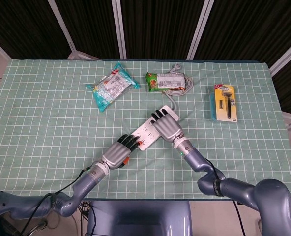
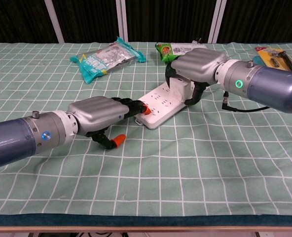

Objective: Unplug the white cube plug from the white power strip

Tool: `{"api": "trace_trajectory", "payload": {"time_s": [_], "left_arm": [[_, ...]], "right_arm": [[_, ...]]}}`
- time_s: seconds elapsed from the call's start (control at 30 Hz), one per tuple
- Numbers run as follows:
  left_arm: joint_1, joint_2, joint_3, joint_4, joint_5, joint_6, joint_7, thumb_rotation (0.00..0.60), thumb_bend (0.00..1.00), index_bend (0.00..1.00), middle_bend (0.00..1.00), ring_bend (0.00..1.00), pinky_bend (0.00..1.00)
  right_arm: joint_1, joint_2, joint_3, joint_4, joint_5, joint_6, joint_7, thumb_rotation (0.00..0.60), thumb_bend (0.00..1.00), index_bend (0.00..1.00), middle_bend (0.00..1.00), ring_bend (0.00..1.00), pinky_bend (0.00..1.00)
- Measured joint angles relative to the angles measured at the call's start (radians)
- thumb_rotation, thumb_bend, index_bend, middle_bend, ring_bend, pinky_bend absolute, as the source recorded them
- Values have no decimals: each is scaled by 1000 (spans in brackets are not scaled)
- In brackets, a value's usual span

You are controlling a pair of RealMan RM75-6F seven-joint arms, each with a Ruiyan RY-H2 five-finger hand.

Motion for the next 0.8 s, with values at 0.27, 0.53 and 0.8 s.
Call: {"api": "trace_trajectory", "payload": {"time_s": [0.27,0.53,0.8], "left_arm": [[2,4,-3,-10,-7,4,0,600,515,109,44,0,82],[7,15,-15,-33,2,33,-3,600,513,111,44,0,82],[18,61,-83,-107,56,148,-28,600,486,111,40,0,78]], "right_arm": [[-6,48,19,-84,22,29,-59,600,576,625,223,163,220],[-19,111,35,-181,43,73,-120,600,576,625,223,163,220],[-59,205,46,-320,51,152,-169,600,576,624,223,163,220]]}}
